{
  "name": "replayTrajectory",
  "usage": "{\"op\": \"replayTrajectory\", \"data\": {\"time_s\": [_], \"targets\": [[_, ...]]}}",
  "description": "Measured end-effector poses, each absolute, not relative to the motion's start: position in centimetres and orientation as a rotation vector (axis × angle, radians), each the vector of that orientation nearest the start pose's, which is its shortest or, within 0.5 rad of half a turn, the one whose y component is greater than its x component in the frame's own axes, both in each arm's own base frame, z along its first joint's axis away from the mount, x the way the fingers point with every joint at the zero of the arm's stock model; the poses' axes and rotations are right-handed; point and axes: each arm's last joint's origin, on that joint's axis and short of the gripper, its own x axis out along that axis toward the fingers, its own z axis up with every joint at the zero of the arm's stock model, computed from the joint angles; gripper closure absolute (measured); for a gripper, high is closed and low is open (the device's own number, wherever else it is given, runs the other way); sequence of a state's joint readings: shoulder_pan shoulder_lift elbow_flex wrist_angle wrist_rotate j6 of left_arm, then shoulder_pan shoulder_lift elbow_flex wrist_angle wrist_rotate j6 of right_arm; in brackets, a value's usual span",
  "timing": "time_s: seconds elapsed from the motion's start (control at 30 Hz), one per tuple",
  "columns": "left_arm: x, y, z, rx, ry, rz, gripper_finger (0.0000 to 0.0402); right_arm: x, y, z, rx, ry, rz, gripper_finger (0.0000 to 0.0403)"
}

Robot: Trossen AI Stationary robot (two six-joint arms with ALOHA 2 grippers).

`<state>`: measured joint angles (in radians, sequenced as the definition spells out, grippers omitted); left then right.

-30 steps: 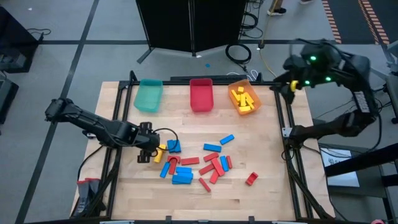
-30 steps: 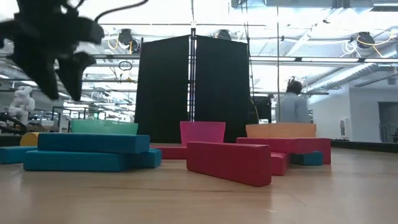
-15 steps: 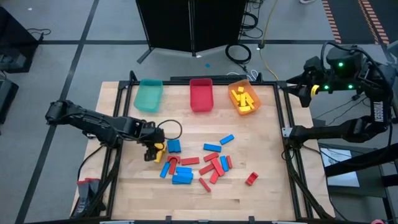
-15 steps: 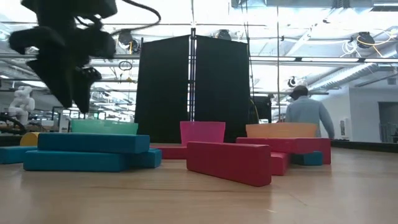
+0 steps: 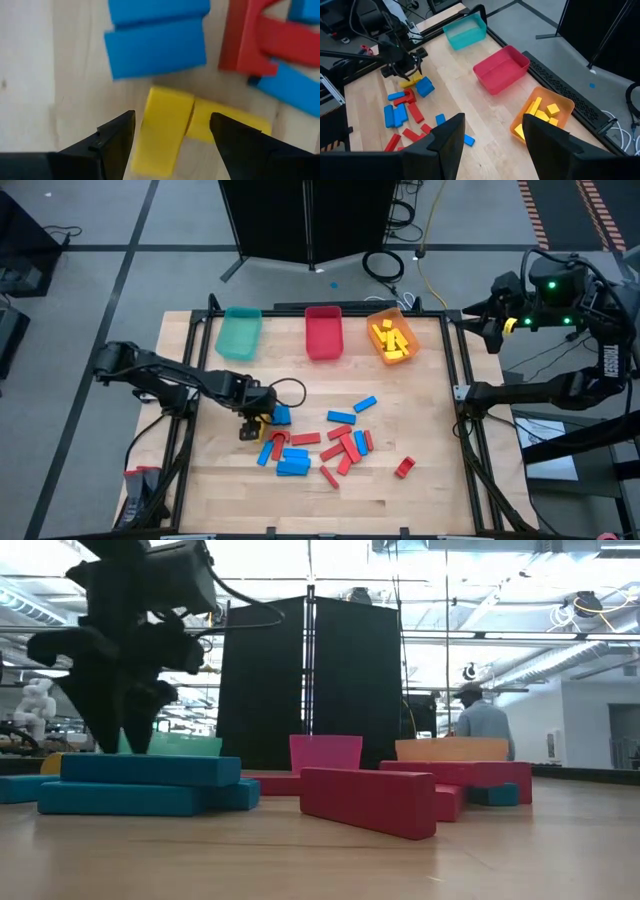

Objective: Sort blocks
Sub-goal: Put the yellow block into the orange bin

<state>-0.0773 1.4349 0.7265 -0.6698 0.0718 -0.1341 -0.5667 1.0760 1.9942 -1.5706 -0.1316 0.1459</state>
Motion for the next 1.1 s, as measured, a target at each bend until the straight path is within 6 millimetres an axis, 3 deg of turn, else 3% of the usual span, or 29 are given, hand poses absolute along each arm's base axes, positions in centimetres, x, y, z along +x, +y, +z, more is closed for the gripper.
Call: {"op": "replayTrajectory", "data": {"time_s": [0.13,0.43,0.53,0.7,0.77,0.9,1.1], "targets": [[22.6,-1.9,14.4,-0.069,1.443,-0.044,0.0134,6.3,-3.6,50.8,0.364,0.588,-0.465,0.0206],[23.2,-1.7,13.7,-0.080,1.451,-0.048,0.0141,6.3,-3.6,50.8,0.365,0.588,-0.464,0.0206],[23.2,-1.6,13.7,-0.098,1.450,-0.058,0.0174,6.3,-3.6,50.8,0.365,0.588,-0.465,0.0206],[23.3,-1.4,13.8,-0.126,1.445,-0.055,0.0269,6.3,-3.6,50.8,0.376,0.585,-0.469,0.0206],[23.5,-1.3,14.0,-0.160,1.441,-0.038,0.0267,6.3,-3.6,50.8,0.379,0.585,-0.470,0.0206],[24.6,-1.1,15.0,-0.237,1.396,0.003,0.0267,6.2,-3.5,50.9,0.371,0.583,-0.468,0.0206],[27.5,-0.8,18.7,-0.195,1.240,0.061,0.0267,5.6,-3.1,50.9,0.364,0.568,-0.470,0.0206]]}}
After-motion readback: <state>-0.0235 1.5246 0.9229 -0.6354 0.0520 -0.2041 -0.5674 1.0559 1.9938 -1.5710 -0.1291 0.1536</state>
